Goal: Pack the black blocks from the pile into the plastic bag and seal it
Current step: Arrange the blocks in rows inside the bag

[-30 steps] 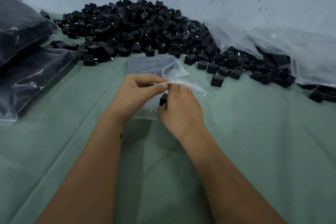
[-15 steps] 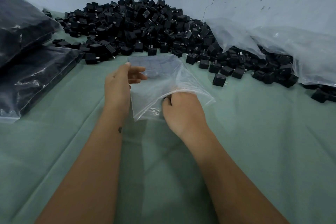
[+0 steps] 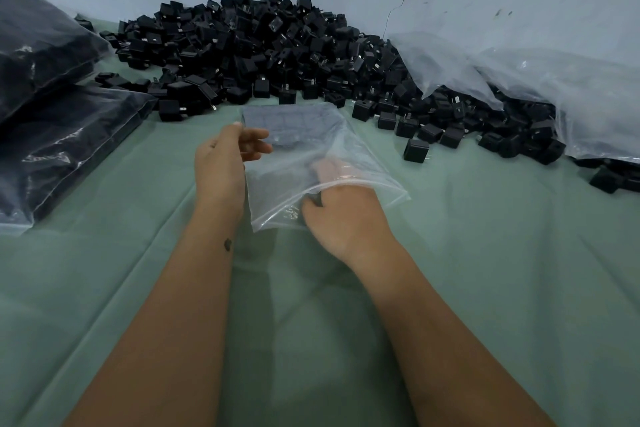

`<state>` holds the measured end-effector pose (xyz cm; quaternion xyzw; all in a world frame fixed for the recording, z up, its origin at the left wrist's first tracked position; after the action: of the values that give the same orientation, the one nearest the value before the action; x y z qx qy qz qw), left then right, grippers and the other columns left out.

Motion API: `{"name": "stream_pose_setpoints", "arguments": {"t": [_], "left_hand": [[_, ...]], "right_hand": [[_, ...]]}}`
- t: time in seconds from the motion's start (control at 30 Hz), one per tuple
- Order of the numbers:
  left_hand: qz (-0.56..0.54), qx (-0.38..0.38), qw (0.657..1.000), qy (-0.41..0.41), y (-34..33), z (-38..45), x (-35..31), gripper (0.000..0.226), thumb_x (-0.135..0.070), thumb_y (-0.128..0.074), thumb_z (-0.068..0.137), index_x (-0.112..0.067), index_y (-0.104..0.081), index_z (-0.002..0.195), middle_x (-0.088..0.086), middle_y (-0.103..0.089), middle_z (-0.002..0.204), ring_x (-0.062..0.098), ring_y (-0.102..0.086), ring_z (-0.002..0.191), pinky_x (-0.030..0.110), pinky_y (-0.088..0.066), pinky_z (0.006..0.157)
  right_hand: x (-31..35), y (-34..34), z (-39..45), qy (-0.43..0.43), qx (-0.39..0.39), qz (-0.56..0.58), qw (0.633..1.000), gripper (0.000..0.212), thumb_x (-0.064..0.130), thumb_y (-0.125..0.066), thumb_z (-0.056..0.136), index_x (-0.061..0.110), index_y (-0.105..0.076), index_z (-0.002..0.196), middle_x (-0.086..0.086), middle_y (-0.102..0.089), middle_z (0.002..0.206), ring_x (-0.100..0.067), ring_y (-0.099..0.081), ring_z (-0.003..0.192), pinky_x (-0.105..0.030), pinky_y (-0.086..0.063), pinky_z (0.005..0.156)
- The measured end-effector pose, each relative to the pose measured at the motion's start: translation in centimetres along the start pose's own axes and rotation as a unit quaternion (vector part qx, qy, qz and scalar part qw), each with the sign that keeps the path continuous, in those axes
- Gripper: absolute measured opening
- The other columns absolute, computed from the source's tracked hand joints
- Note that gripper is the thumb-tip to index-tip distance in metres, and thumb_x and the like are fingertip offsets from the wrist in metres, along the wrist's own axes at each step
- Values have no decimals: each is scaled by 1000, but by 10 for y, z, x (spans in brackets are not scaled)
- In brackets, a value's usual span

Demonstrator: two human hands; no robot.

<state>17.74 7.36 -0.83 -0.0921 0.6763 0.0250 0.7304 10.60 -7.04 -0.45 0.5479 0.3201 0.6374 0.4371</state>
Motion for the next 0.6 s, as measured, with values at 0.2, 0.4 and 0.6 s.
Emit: {"name": "stream_pose_setpoints", "arguments": {"t": [0.2, 0.4, 0.6], "left_hand": [[15, 3, 1000, 6, -3, -1, 0, 39, -27, -40, 100, -20, -71, 76, -6, -70, 70, 8, -58, 75, 24, -39, 71], [25, -22, 999, 11, -1, 1, 5, 33, -25, -47, 95, -23, -71, 72, -9, -69, 69, 3, -56, 70, 21, -39, 67], [48, -65, 997, 5, 6, 6, 12, 23, -22, -51, 88, -27, -71, 77, -13, -63, 70, -6, -44, 46, 12, -38, 50]], "right_hand": [[-9, -2, 2, -7, 17, -54, 998, 59, 31, -44, 93, 26, -23, 148, -2, -37, 146, -27, -37, 128, -38, -40, 102], [-4, -4, -1, -20, 17, -146, 989, 40, 36, -37, 96, 22, -48, 132, -8, -52, 125, -29, -44, 119, -38, -36, 96], [0, -12, -4, -45, 76, -149, 985, 32, 39, -29, 100, 21, -55, 107, -7, -56, 111, -29, -47, 111, -39, -36, 92]]}}
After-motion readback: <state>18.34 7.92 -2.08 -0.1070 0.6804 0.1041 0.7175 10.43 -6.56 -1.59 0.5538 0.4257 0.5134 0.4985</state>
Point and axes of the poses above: each hand's wrist, its own z-axis towards the middle knuckle, its own y-axis out of the back of the hand, x = y × z, the point moved 6 cm from there along z, towards the middle knuckle
